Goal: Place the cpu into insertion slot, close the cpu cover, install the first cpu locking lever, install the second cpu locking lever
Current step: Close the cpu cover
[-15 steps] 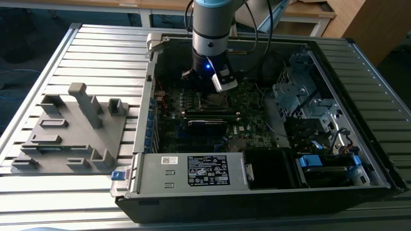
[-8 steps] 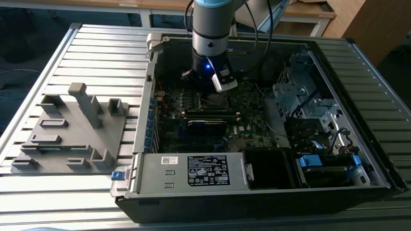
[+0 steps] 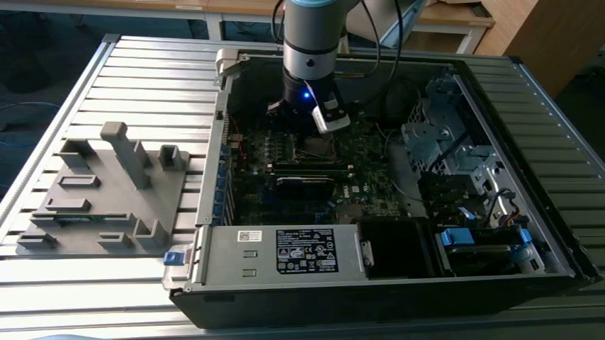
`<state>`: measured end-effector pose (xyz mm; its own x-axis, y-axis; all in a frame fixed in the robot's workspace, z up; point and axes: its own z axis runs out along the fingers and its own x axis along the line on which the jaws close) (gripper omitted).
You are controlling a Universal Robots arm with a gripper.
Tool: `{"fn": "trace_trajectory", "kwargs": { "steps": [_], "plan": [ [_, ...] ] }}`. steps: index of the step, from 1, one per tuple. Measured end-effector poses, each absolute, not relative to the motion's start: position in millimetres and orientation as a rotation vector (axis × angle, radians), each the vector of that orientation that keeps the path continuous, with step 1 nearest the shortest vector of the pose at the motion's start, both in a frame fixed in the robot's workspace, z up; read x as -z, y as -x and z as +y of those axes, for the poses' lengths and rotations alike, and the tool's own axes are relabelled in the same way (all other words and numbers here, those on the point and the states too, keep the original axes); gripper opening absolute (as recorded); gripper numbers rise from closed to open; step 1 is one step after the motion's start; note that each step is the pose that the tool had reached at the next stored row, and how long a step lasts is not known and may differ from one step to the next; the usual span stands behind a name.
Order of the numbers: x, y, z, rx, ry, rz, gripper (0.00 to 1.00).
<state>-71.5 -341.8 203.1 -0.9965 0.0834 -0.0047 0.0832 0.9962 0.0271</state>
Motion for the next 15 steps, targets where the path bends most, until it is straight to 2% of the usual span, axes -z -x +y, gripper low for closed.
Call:
{"fn": "trace_trajectory", "kwargs": {
  "steps": [15],
  "plan": [
    [-216, 69, -342, -0.041, -0.131, 3.133, 0.10]
  ]
}}
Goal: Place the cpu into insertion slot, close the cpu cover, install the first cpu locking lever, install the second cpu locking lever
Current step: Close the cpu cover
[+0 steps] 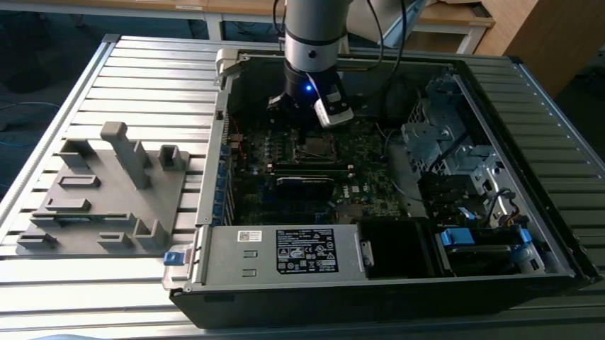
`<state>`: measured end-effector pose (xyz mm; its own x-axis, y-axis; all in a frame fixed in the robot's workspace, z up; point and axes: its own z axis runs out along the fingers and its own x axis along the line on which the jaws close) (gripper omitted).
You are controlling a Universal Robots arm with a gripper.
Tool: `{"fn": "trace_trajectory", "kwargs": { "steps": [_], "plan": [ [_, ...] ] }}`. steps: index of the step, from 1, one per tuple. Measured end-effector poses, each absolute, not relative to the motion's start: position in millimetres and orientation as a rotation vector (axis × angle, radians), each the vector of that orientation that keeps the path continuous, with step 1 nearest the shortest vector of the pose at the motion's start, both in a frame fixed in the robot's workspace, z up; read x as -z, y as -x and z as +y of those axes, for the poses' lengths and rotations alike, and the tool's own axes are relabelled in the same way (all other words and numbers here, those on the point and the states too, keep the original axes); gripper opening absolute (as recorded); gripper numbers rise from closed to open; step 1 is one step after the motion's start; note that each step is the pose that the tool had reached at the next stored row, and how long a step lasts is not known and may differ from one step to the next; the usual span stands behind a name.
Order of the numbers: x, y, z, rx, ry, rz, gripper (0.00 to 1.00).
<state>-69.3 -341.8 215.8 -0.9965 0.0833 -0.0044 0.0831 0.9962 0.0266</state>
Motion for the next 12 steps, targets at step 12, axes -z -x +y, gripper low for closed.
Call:
{"fn": "trace_trajectory", "kwargs": {
  "steps": [12],
  "plan": [
    [-216, 48, -342, -0.042, -0.131, 3.133, 0.10]
  ]
}}
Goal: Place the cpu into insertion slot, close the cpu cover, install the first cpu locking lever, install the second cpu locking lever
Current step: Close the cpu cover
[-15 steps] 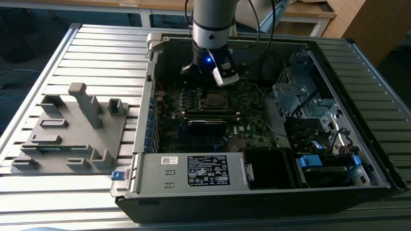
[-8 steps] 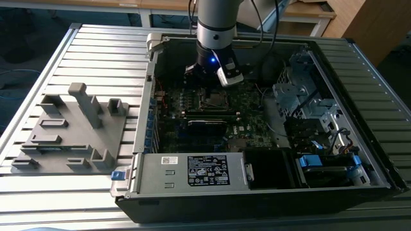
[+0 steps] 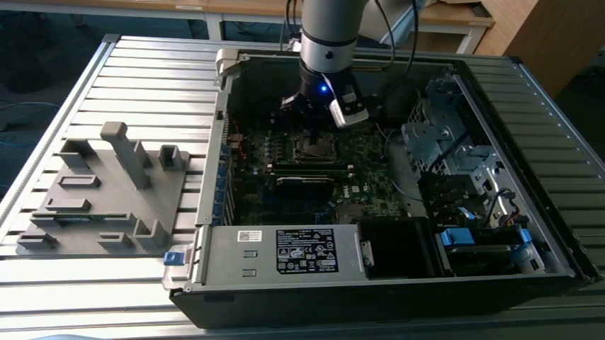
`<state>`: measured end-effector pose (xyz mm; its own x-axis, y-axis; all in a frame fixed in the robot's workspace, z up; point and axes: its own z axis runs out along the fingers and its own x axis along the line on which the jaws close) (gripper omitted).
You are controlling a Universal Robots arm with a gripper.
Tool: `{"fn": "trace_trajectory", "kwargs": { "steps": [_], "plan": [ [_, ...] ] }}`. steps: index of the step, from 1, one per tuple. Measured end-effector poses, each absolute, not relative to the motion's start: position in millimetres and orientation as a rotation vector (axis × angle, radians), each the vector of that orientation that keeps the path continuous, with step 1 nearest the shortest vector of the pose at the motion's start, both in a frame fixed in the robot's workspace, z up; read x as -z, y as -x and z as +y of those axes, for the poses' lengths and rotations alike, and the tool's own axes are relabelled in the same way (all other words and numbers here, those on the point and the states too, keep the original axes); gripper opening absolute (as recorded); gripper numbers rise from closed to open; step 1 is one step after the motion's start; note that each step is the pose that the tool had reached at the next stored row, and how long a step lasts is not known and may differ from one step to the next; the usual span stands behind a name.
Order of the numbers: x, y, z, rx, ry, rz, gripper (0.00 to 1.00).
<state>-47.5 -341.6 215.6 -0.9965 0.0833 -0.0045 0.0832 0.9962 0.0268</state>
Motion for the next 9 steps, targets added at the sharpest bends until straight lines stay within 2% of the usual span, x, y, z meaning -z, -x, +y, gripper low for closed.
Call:
{"fn": "trace_trajectory", "kwargs": {
  "steps": [9],
  "plan": [
    [-217.3, 43.9, -341.5, -0.042, -0.131, 3.133, 0.10]
  ]
}}
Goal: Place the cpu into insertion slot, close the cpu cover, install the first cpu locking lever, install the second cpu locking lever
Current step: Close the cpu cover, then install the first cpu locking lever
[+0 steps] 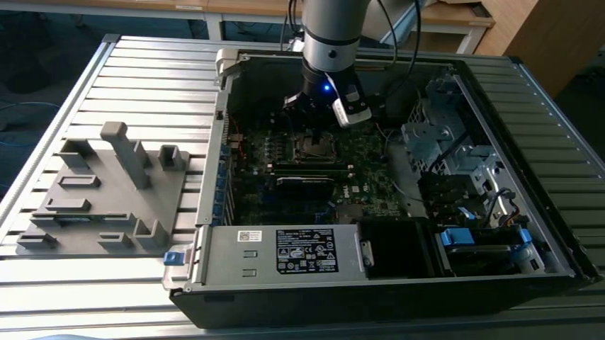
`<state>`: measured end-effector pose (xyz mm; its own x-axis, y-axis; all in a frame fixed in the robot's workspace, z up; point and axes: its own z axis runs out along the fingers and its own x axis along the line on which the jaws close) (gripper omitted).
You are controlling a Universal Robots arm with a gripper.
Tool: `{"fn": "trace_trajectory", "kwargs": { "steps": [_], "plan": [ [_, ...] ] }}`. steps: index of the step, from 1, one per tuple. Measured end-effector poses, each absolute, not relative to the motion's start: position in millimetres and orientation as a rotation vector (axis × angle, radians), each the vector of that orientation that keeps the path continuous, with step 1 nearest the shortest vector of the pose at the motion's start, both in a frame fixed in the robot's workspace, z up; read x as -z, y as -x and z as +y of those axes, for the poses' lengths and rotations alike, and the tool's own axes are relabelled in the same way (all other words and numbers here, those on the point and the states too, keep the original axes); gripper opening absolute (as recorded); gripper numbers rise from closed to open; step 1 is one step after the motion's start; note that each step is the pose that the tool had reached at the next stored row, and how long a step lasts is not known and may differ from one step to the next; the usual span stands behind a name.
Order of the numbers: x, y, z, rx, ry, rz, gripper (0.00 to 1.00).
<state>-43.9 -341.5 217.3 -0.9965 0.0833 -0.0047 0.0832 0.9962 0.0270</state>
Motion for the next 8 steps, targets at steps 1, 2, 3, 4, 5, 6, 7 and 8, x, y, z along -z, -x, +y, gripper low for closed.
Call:
{"fn": "trace_trajectory", "kwargs": {
  "steps": [1, 2, 3, 4, 5, 6, 7, 8],
  "plan": [
    [-217.3, 43.9, -341.5, -0.042, -0.131, 3.133, 0.10],
    [-219.4, 43.9, -341.5, -0.042, -0.131, 3.133, 0.10],
    [-221.3, 43.9, -341.5, -0.042, -0.131, 3.133, 0.10],
    [-221.4, 43.9, -341.5, -0.042, -0.131, 3.133, 0.10],
    [-221.4, 43.9, -341.5, -0.042, -0.131, 3.133, 0.10],
    [-222.0, 43.9, -341.6, -0.041, -0.131, 3.133, 0.10],
    [-222.0, 43.9, -341.5, -0.042, -0.131, 3.133, 0.10],
    [-222.0, 43.9, -341.5, -0.042, -0.131, 3.133, 0.10]
  ]
}}
